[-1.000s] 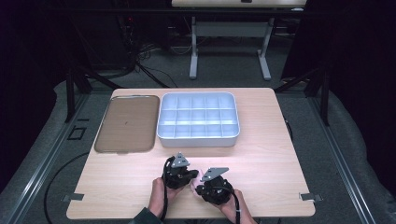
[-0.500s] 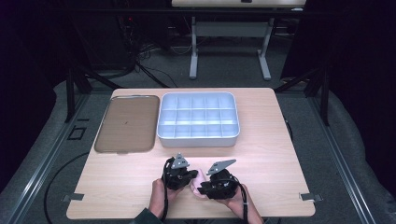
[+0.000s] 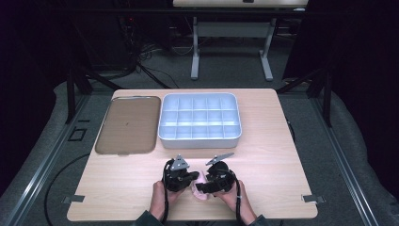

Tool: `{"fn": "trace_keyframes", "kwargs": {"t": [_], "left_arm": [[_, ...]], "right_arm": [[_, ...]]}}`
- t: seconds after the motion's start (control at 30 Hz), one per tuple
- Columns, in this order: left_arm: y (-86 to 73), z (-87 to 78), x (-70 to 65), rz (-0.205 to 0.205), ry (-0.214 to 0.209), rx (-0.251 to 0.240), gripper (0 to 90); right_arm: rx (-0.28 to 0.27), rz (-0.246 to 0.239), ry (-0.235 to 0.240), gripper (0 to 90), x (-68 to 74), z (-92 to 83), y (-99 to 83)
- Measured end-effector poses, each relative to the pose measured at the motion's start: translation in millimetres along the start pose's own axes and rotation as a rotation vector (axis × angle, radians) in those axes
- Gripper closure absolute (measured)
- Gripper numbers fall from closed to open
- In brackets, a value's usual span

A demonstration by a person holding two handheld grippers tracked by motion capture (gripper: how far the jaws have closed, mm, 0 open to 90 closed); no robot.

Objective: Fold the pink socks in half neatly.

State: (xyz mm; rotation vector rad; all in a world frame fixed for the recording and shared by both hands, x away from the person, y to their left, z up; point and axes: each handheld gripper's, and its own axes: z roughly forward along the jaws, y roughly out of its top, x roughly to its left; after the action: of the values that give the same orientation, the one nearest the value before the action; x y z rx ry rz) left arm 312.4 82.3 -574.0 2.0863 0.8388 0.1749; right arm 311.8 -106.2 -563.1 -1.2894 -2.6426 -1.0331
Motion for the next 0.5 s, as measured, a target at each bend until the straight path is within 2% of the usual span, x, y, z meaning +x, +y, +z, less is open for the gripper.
{"fn": "trace_keyframes", "kwargs": {"t": [0.3,0.5], "left_arm": [[-0.3,-0.6,1.0,0.014,0.001,-0.001,90.0],[-1.8,-1.8,2.6,0.014,0.000,-0.025,88.7]], "right_arm": [[0.036,-0.048,-0.037,39.1,2.8,4.3,2.4],[0.060,-0.060,-0.016,43.8,2.2,4.4,4.8]]}}
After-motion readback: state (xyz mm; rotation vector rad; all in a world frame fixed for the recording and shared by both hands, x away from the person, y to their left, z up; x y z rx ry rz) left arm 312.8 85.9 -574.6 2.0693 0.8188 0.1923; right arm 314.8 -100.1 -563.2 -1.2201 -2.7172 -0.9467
